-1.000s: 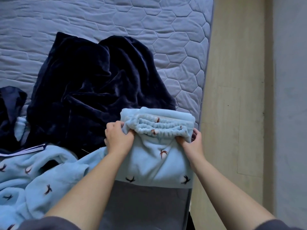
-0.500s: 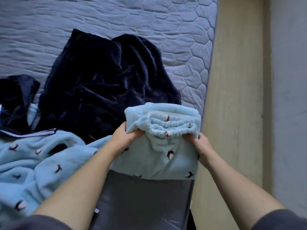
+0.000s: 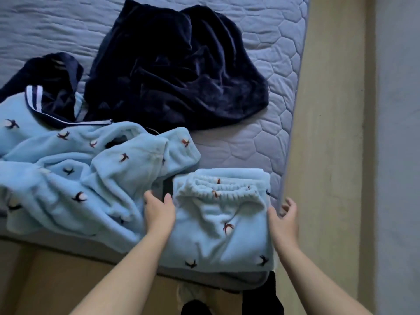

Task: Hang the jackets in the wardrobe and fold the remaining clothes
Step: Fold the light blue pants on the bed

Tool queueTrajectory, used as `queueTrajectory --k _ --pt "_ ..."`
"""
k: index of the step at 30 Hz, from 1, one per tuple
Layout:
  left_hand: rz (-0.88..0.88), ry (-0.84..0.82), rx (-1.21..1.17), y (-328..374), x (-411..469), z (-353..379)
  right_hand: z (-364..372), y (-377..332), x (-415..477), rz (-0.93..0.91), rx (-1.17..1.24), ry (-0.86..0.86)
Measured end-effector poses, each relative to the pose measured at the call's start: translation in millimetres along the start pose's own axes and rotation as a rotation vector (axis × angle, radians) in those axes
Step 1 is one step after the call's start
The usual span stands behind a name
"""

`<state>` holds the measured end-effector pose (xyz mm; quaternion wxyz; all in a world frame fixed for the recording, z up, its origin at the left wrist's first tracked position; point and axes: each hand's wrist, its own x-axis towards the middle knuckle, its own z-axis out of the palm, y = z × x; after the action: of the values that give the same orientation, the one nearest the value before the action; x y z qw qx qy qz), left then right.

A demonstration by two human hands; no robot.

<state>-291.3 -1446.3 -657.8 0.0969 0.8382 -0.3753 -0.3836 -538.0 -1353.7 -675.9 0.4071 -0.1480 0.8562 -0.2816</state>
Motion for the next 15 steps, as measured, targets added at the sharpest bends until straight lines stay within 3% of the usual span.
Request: queueTrajectory --k 1,3,4,6,9,13,15 --pt "0.193 0.086 0.010 -7 -10 1 3 6 -11 -0.112 -0.097 0.127" --pt "0.739 0.102 0.112 -23 -37 1 5 13 -37 -0.491 -0.232 0.267" --pt "0.975 0.053 0.177 -31 -50 2 5 17 -48 -0.683 -0.289 0.281" --pt "1.264 -0.070 0.305 -39 -66 7 10 25 -63 -0.989 -0.361 0.171" --pt "1.329 -0.103 0.486 -33 -59 25 33 24 -56 -1.151 -0.489 -0.035" --pt "1.130 -0.077 0.678 -30 -17 63 64 22 -6 -1.011 -0.827 -0.021" --pt "1.076 -0.040 0.777 -47 5 81 73 37 19 -0.916 -0.884 -0.024"
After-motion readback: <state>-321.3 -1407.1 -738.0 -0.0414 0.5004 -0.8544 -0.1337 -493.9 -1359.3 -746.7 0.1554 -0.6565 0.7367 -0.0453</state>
